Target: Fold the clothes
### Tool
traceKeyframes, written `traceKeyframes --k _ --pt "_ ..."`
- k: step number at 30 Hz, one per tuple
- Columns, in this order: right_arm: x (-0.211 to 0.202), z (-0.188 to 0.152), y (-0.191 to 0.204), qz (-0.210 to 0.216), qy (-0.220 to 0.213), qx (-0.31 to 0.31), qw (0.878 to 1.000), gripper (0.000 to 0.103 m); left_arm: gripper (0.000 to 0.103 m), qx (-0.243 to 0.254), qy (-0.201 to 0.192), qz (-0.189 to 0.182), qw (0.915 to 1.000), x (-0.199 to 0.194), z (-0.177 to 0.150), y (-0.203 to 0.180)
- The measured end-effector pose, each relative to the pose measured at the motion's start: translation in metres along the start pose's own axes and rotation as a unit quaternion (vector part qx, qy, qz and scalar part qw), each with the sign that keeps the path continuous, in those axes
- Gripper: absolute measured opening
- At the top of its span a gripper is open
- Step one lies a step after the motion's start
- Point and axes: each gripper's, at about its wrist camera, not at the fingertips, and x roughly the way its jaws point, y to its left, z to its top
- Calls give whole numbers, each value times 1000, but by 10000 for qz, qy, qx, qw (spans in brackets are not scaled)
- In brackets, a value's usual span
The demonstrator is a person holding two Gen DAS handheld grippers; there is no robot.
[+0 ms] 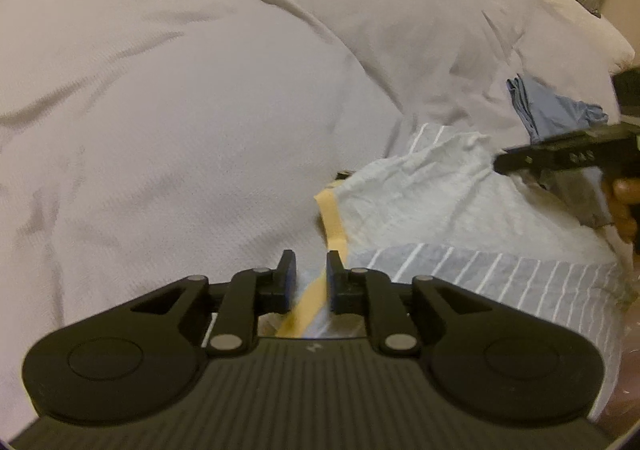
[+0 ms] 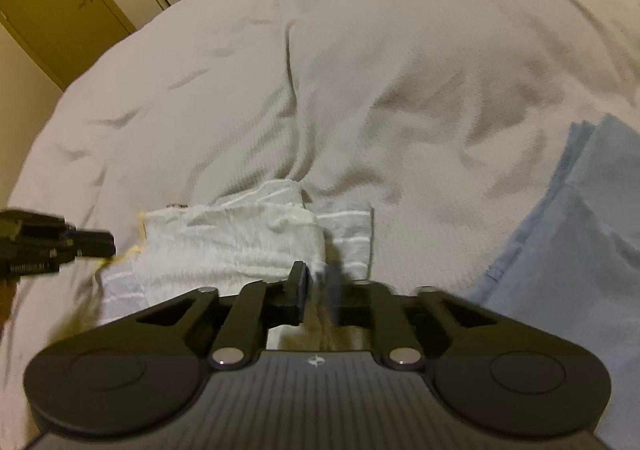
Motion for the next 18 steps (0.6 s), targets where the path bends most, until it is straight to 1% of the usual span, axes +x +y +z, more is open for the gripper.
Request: traceKeyframes --k 1,4,5,6,7,10,12,15,16,17,18 --pt "4 3 0 42 10 -47 10000 28 11 3 1 -7 10000 0 -2 -1" --pt "22 10 4 166 195 -239 9994 29 12 11 4 -29 10000 -1 -6 -6" --pt "26 12 5 163 274 -293 9991 17 12 14 6 -36 10000 -1 -8 -7" --pt "30 13 5 161 354 -347 9986 9 12 17 7 -43 10000 -1 -9 -8" --pt "27 14 3 178 364 -275 9988 5 12 20 8 -50 10000 -2 -11 -10" --pt "1 14 1 94 53 -229 9997 2 12 28 11 -71 10000 -2 -15 -14" --pt "-8 10 1 12 -24 -256 9997 2 14 34 13 -86 10000 -3 -18 -17" --pt "6 7 1 -72 181 -298 9994 4 15 -1 36 -64 10000 -3 -22 -18" --pt "13 7 1 -93 266 -315 9991 6 16 -26 33 -23 10000 -4 -23 -18" --pt "14 7 1 -128 268 -365 9989 16 17 -51 21 25 10000 -6 -24 -19" --pt "15 7 2 -164 265 -418 9986 21 20 -75 8 74 9999 -8 -25 -19"
